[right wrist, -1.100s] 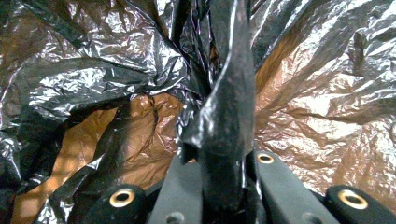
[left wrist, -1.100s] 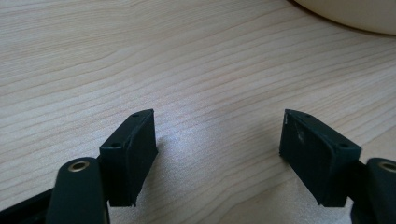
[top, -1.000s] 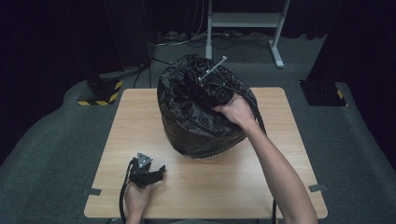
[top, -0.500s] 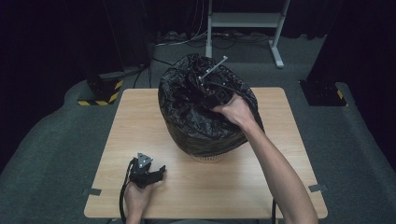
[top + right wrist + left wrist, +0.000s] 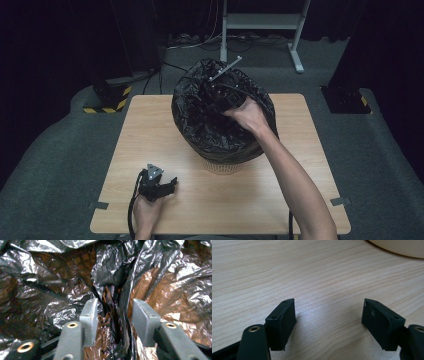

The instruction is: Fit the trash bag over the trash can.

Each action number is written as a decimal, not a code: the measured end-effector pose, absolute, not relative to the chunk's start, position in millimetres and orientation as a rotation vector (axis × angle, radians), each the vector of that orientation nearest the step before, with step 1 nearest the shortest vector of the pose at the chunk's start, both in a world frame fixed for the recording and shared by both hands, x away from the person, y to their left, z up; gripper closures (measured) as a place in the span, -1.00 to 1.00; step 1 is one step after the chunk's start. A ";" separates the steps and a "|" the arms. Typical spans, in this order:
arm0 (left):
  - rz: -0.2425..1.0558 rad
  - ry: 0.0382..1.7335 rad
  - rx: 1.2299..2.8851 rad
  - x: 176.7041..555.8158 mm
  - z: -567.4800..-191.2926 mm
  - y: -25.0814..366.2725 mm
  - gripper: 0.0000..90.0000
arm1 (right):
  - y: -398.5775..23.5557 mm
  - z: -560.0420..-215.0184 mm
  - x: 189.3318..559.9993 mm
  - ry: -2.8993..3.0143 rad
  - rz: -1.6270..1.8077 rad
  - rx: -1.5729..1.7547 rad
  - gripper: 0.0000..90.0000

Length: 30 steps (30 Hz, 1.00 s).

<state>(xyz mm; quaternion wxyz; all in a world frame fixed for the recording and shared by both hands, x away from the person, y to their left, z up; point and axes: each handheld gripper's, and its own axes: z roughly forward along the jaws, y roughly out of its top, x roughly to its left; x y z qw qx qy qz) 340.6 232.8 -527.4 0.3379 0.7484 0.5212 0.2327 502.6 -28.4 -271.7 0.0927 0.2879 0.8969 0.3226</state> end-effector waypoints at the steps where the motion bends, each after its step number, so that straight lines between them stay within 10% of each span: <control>1: 0.606 1.358 1.950 340.6 -527.4 232.8 -0.39 | -26.9 -272.3 503.1 2.664 0.951 0.859 0.39; 13: 0.606 1.358 1.950 340.6 -527.4 232.8 -0.39 | -14.4 -281.6 512.9 2.705 0.868 0.860 0.97; 30: 0.606 1.358 1.950 340.6 -527.4 232.8 -0.39 | -6.3 -303.0 524.4 2.799 0.681 0.902 0.99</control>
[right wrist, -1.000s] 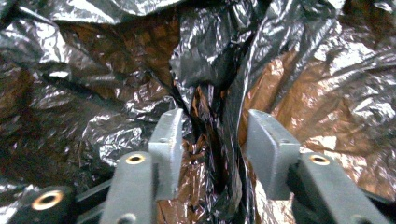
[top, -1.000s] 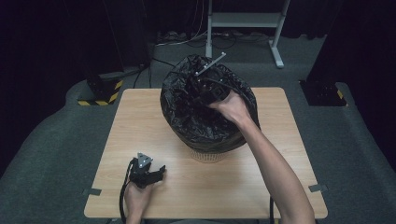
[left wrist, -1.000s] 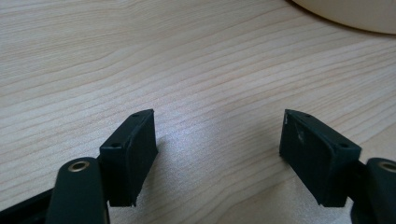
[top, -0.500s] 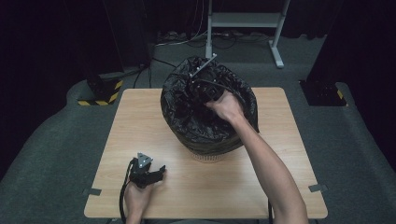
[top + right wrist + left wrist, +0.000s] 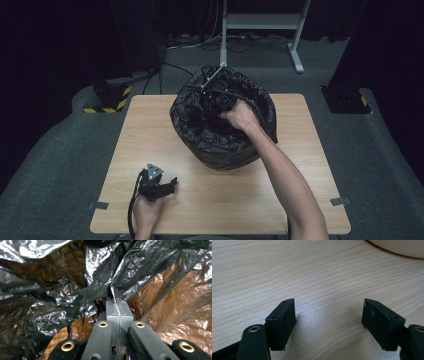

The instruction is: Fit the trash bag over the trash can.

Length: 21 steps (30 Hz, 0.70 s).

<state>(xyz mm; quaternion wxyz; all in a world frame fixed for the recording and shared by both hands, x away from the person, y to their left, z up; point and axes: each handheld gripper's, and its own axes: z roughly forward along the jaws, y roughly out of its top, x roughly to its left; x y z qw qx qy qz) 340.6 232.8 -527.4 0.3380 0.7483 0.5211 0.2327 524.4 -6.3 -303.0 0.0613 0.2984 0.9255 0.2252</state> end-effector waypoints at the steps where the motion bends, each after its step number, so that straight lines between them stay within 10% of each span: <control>1: 0.606 1.358 1.950 340.6 -527.4 232.8 -0.39 | -5.9 -303.7 524.3 2.804 0.675 0.908 0.99; 21: 0.606 1.358 1.949 340.5 -527.5 232.7 -0.39 | -23.9 -284.7 509.2 2.681 0.776 0.882 0.45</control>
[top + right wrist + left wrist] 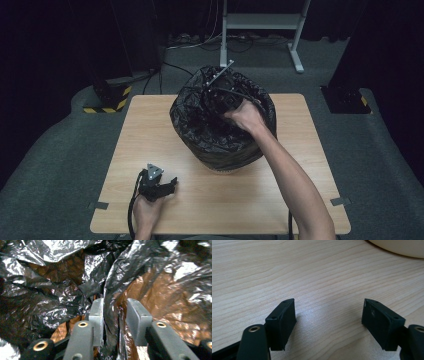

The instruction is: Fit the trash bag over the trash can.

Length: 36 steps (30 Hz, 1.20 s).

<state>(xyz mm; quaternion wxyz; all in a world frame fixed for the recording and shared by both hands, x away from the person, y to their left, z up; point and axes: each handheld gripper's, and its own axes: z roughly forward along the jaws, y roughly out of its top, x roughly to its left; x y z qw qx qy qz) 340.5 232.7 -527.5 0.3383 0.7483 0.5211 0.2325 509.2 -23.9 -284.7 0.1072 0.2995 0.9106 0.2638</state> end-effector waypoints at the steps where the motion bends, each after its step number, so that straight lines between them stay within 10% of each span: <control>1: 0.606 1.358 1.949 340.5 -527.5 232.7 -0.39 | -26.4 -283.8 508.5 2.672 0.791 0.872 0.43; 36: 0.605 1.359 1.946 340.5 -527.6 232.6 -0.39 | -94.3 -267.8 493.8 2.493 1.012 0.928 0.30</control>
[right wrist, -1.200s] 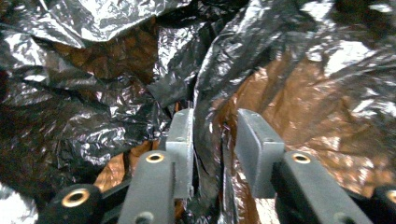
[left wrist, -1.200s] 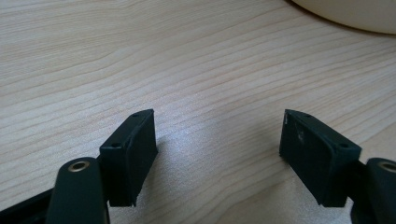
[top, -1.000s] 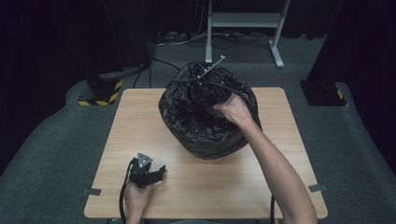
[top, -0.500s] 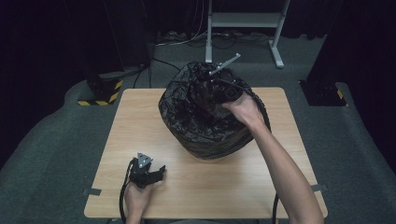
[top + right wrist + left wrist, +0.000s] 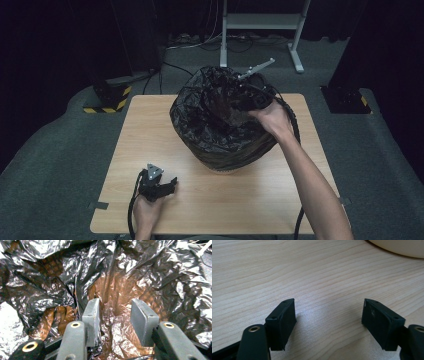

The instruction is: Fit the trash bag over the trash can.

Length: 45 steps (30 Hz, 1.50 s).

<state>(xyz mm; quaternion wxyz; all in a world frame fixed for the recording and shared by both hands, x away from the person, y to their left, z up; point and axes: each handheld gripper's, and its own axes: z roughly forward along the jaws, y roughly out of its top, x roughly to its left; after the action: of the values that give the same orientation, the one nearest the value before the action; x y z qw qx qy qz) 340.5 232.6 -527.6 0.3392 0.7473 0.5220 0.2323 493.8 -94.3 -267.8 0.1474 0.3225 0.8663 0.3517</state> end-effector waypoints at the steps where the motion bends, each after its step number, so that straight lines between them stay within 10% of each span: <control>1: 0.605 1.359 1.946 340.5 -527.6 232.6 -0.39 | -95.6 -267.5 493.5 2.491 1.014 0.932 0.30; 45: 0.605 1.359 1.946 340.5 -527.6 232.5 -0.39 | -170.5 -269.3 484.9 2.308 1.088 1.083 0.27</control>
<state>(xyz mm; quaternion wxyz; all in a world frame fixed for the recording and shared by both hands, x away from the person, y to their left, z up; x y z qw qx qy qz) 340.5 232.5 -527.6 0.3390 0.7473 0.5221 0.2325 484.9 -170.5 -269.3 0.1837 0.3839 0.8186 0.3858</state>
